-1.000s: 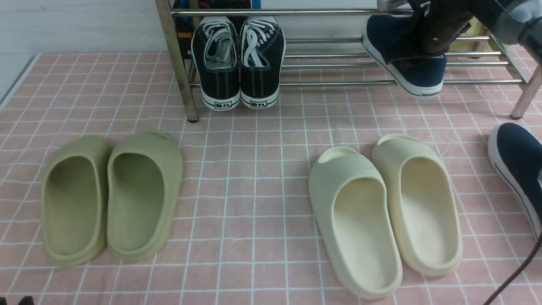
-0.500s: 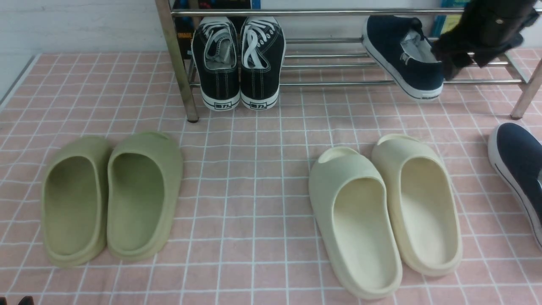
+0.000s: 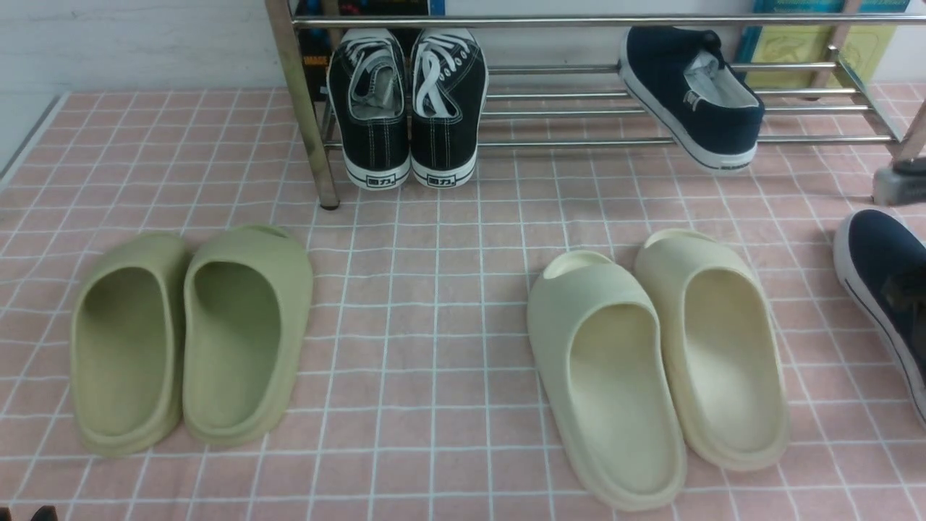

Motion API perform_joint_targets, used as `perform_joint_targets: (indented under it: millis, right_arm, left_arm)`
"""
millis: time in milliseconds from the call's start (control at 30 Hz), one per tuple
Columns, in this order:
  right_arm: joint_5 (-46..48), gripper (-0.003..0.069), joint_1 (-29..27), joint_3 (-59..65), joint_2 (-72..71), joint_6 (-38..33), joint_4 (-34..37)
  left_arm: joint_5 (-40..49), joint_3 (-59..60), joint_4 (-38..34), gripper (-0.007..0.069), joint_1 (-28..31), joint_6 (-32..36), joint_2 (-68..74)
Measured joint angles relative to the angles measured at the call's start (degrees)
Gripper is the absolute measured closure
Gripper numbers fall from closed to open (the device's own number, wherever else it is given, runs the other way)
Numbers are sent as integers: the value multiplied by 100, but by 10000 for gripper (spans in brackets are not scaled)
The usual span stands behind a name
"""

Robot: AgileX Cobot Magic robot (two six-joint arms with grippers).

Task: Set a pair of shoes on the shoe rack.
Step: Use the right arm to grab the shoe closest to it, then use the right arm to put a shoe into the shoe rack

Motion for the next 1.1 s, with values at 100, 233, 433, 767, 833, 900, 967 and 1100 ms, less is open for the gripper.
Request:
perform_joint_targets:
  millis: [100,233,433,767,833,900,967,1100]
  right_arm:
    - [-302,281,0,151,48,136,-45]
    - [-692,284,0,209,337,424,-355]
    - [-801,377,0,220,719,516,-491]
    - [-664,645,0,195,88,502,-401]
    - [-468,645,0,102,-110,375,-200]
    - [-339,645,0,-20,-250,244,-66]
    - [-211,645,0,-326,-385,-18,210]
    - [-167,645,0,-754,-358,-293,489]
  left_arm:
    - [0,0,0,384,0,0,0]
    - [0,0,0,384,0,0,0]
    - [0,0,0,384,0,0,0]
    - [0,0,0,384,0,0,0]
    - [0,0,0,384,0,0,0]
    - [0,0,0,384,0,0,0]
    - [0,0,0,384,0,0,0]
    - [0,0,4,384,0,0,0]
